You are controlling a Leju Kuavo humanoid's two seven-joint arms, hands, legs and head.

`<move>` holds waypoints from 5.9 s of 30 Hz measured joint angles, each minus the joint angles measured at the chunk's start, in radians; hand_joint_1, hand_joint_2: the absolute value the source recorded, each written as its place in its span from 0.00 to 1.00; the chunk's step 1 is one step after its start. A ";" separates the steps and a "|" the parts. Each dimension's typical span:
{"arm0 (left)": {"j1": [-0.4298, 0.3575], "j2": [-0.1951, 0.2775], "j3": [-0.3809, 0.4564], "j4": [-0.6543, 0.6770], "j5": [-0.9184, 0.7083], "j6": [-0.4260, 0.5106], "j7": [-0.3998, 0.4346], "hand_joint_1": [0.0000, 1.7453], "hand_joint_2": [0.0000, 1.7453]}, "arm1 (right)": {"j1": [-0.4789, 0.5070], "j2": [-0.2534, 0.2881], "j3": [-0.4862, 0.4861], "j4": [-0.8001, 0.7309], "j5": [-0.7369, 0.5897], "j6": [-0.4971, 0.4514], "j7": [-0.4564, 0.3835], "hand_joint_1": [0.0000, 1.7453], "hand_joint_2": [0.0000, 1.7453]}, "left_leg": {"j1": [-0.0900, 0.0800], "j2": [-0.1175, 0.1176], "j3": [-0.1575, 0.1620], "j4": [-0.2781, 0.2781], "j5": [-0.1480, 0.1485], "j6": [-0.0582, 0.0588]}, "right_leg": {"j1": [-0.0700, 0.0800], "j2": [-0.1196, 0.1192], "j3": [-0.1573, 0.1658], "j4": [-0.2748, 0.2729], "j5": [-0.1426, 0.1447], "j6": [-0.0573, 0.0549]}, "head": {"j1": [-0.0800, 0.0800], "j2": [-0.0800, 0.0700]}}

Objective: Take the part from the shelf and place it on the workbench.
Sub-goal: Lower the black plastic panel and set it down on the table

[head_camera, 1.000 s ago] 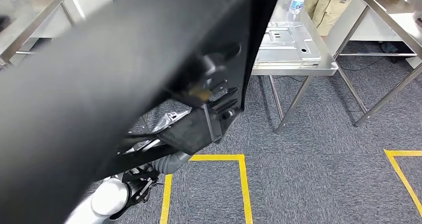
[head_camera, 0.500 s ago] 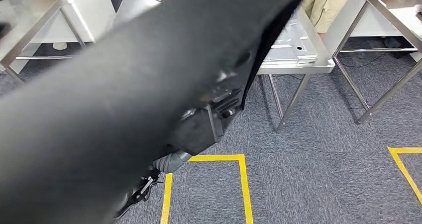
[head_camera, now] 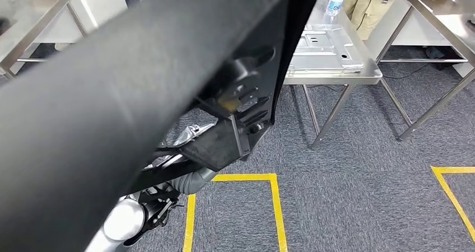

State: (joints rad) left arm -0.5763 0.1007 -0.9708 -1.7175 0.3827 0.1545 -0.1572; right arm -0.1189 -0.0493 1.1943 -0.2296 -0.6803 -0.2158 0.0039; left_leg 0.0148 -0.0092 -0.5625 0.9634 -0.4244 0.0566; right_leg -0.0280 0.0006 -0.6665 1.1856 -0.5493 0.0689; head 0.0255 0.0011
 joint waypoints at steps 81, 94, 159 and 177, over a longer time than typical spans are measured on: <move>-0.010 0.000 -0.015 0.010 0.022 0.002 -0.009 1.00 1.00 | 0.001 0.000 0.002 0.000 0.003 0.006 0.016 0.00 0.00 | -0.003 0.001 -0.106 0.186 -0.045 -0.041 | 0.013 0.005 0.121 -0.227 0.101 -0.053 | -0.007 0.000; -0.010 -0.003 -0.015 0.010 0.023 0.002 -0.017 1.00 1.00 | 0.002 -0.001 0.002 0.000 0.007 0.006 0.016 0.00 0.00 | -0.008 0.001 0.020 -0.001 -0.013 0.009 | 0.014 0.004 -0.037 0.073 -0.009 -0.003 | -0.004 0.000; -0.015 -0.011 -0.018 0.015 0.024 0.002 -0.022 1.00 1.00 | 0.001 0.004 0.002 0.000 0.001 0.003 0.013 0.00 0.00 | -0.017 -0.003 0.056 -0.019 -0.020 0.010 | 0.014 0.003 0.037 -0.169 0.158 -0.014 | -0.010 0.000; -0.014 -0.014 -0.017 0.016 0.029 0.001 -0.023 1.00 1.00 | -0.001 0.006 0.002 0.000 0.002 0.003 0.012 0.00 0.00 | 0.001 0.001 -0.015 -0.001 0.022 -0.035 | 0.010 0.010 0.136 -0.247 0.109 -0.017 | -0.012 0.000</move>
State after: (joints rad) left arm -0.5908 0.0862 -0.9880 -1.7014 0.4113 0.1554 -0.1797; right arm -0.1198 -0.0435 1.1963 -0.2296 -0.6779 -0.2132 0.0156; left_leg 0.0153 -0.0086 -0.5775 0.9621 -0.4021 0.0218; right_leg -0.0177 0.0105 -0.5303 0.9389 -0.4405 0.0522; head 0.0130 0.0011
